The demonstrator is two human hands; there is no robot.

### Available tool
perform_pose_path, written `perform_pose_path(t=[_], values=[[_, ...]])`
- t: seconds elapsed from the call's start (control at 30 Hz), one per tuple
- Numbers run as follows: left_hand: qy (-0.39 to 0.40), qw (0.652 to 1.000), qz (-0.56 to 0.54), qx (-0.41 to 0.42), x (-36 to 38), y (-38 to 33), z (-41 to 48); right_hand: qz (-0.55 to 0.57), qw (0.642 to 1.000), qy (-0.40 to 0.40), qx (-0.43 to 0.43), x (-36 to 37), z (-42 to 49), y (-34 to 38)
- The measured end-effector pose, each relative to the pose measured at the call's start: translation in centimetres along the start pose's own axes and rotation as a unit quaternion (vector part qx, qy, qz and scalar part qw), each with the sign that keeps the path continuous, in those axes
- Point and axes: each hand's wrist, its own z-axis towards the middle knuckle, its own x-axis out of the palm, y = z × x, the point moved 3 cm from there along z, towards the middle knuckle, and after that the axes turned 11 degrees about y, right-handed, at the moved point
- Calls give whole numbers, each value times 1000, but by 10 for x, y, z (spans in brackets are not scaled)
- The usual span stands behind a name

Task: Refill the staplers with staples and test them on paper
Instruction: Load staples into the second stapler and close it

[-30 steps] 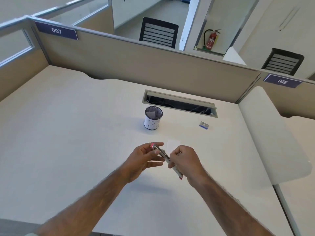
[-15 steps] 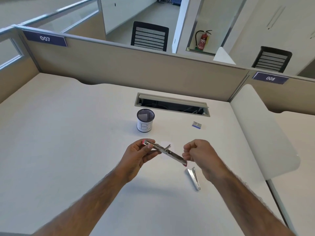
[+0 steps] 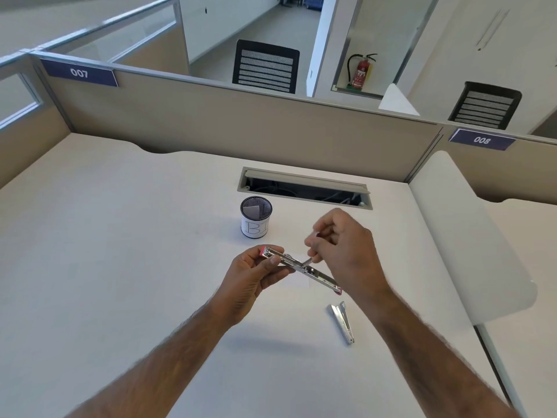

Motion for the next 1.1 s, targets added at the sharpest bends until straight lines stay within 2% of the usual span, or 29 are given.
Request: perform_pose_path(t=[0.13, 0.27, 0.4, 0.67, 0.83, 1.1], values=[[13, 1000, -16, 3, 2, 1, 5, -176, 978, 60, -95, 15, 7, 19], [49, 998, -38, 21, 8, -1, 10, -232, 962, 73, -126, 26, 8, 22], [44, 997, -58, 27, 10, -3, 14, -295, 944, 77, -130, 27, 10, 15], [40, 996, -76, 16, 10, 1, 18, -336, 931, 81, -122, 26, 15, 11], [57, 994, -87, 31, 16, 1, 23, -399, 904, 90, -121, 26, 20, 12], [39, 994, -105, 12, 12, -3, 25, -346, 923, 131, -110, 18, 27, 8]])
